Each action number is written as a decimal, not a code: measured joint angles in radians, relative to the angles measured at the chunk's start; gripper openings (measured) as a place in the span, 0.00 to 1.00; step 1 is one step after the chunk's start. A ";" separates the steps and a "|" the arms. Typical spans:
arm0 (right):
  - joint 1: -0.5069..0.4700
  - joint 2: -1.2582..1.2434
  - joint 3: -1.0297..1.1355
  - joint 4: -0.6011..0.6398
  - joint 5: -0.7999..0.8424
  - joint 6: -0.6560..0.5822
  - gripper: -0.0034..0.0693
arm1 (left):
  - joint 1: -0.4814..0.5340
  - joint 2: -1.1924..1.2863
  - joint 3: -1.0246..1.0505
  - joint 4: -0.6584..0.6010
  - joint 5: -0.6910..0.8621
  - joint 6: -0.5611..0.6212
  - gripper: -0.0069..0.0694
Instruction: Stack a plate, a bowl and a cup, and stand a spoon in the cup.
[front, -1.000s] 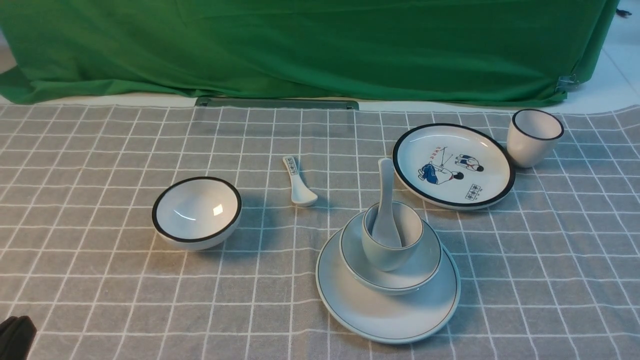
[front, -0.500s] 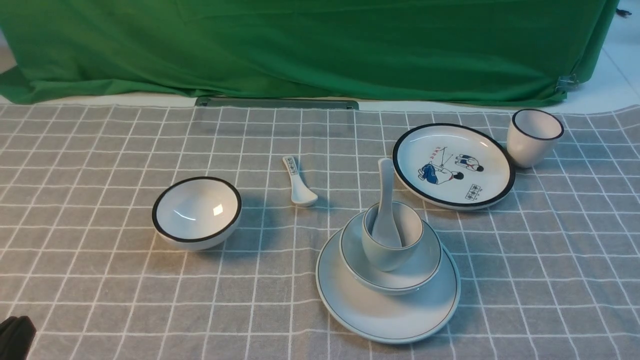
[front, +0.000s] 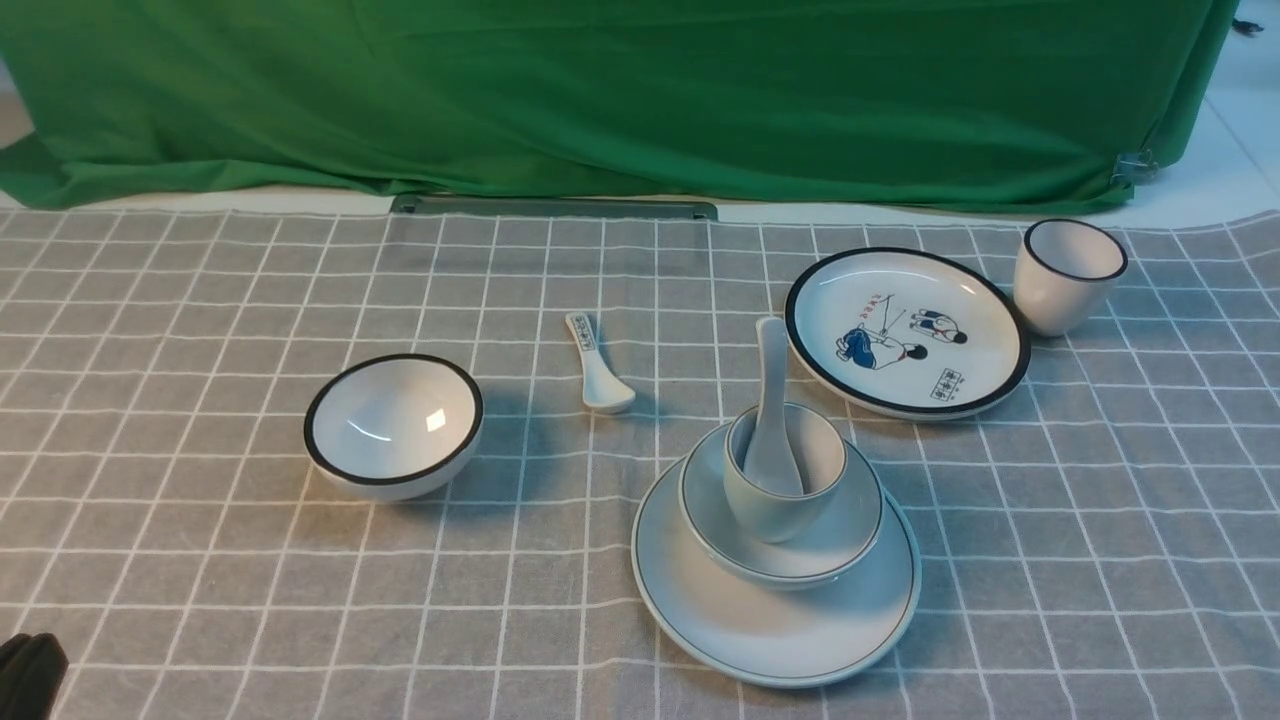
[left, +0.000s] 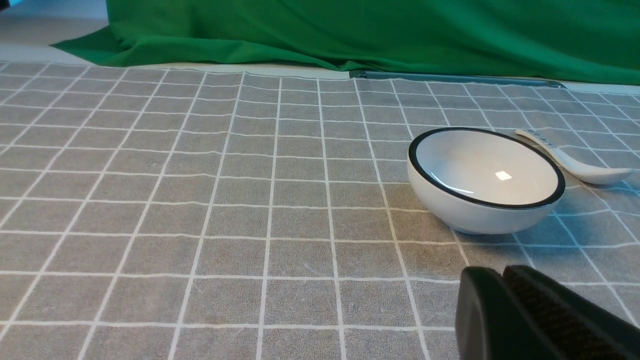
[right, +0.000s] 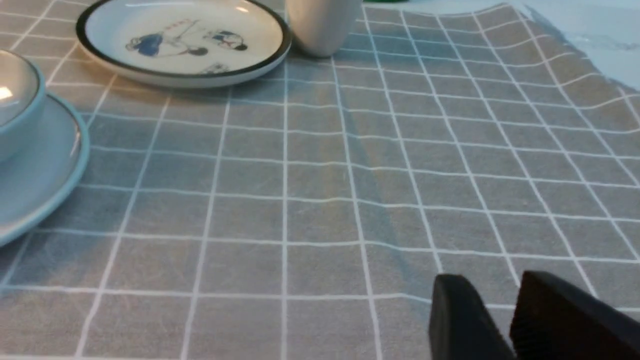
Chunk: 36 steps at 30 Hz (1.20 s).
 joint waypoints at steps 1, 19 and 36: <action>0.009 0.000 0.000 0.000 0.000 0.003 0.34 | 0.000 0.000 0.000 0.001 0.000 0.000 0.11; 0.079 0.000 0.000 0.000 0.000 0.013 0.37 | 0.000 0.000 0.000 0.003 0.000 0.000 0.11; 0.079 0.000 0.000 0.000 0.000 0.014 0.37 | 0.000 0.000 0.000 0.003 0.000 0.000 0.11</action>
